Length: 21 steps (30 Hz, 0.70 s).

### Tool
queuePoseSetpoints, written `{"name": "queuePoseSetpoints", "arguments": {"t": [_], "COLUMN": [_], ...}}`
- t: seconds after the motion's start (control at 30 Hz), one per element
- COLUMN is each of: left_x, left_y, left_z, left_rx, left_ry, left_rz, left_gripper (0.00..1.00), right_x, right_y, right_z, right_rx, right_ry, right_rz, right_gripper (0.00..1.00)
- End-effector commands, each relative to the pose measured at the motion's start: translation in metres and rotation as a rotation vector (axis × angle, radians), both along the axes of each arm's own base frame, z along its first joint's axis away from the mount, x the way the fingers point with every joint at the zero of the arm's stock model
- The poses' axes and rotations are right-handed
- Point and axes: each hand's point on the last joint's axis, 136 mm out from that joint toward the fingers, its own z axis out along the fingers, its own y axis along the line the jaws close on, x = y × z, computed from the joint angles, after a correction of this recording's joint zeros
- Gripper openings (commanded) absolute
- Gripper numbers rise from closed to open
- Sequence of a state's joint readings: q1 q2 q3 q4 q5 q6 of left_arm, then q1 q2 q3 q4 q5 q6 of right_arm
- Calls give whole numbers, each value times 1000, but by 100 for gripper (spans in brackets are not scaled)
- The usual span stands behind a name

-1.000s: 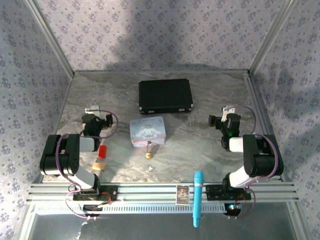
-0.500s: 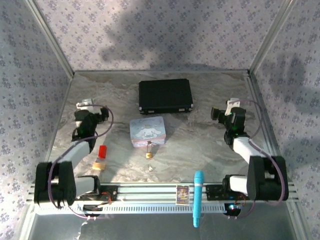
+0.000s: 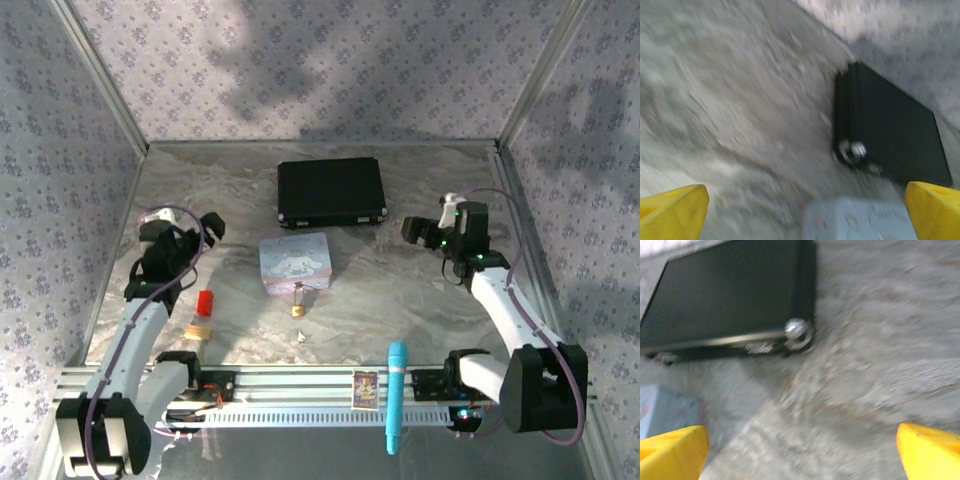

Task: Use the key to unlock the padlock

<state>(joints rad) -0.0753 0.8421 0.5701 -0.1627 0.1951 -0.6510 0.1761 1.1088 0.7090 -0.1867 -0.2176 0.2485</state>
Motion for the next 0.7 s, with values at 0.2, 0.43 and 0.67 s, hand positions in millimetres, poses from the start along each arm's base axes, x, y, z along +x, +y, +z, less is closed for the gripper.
{"name": "queuePoseSetpoints", "arguments": {"t": [0.2, 0.43, 0.67], "left_x": [-70, -99, -116], "left_y": [-68, -114, -136], "left_z": [-40, -54, -67], "left_rx": [-136, -201, -222], "left_ry": [224, 290, 349], "left_rz": [-319, -495, -542], "left_gripper": [98, 94, 88], "right_x": [-77, -129, -165], "right_y": [97, 177, 227], "right_z": [-26, -49, -72], "right_rx": [-133, -200, -154], "right_ry": [176, 216, 264], "right_rz": [253, 414, 465], "right_gripper": [95, 83, 71]}}
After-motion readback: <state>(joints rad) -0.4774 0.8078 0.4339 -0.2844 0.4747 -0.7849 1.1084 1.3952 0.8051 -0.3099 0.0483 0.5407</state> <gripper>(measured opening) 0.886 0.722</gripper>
